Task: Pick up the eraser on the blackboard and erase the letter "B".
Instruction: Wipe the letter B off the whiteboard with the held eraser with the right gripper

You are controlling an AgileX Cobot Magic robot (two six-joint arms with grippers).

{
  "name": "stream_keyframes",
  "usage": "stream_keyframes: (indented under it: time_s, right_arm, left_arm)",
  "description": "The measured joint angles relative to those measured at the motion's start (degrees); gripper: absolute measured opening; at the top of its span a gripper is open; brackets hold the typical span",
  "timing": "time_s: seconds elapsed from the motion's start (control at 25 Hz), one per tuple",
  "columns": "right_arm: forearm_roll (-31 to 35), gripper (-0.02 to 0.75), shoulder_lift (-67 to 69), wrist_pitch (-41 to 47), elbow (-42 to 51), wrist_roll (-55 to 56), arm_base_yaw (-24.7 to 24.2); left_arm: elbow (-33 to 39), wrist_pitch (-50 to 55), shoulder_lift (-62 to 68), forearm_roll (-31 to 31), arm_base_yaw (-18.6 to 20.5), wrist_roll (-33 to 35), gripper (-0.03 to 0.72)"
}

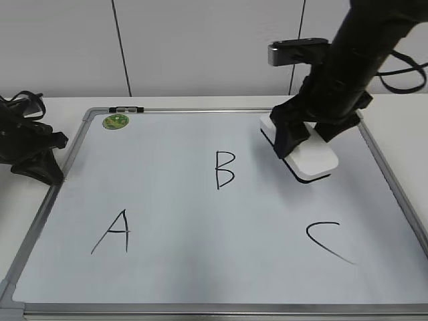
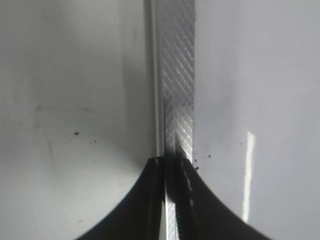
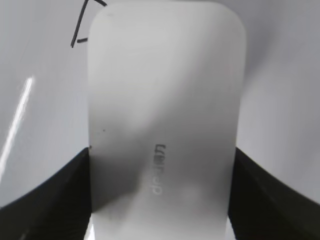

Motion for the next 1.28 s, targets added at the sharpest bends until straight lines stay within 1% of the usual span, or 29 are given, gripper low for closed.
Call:
stream_keyframes:
  time_s: [0.16, 0.28, 0.56, 0.84, 1.28]
  right_arm:
    - [-1.6, 0.543, 7.7, 1.1, -7.8, 0.0, 2.5]
    - [-1.6, 0.543, 13.2, 1.4, -13.0, 0.0, 4.1]
    - [-2.0, 0.543, 23.2, 2.2, -22.6, -0.2, 4.7]
    - [-6.1, 0.543, 26.8, 2.5, -26.9, -0.2, 4.7]
    - [-7.5, 0.542, 30.9, 3.4, -32.6, -0.3, 4.7]
  left_arm:
    - [0.0, 0.1, 0.0, 0.0, 0.0, 0.0, 0.030]
    - [0.0, 0.2, 0.0, -0.1, 0.0, 0.0, 0.030]
    - [0.0, 0.2, 0.0, -0.1, 0.0, 0.0, 0.030]
    - [0.0, 0.3, 0.0, -0.3, 0.0, 0.0, 0.030]
    - [0.0, 0.4, 0.0, -0.5, 0.0, 0.0, 0.030]
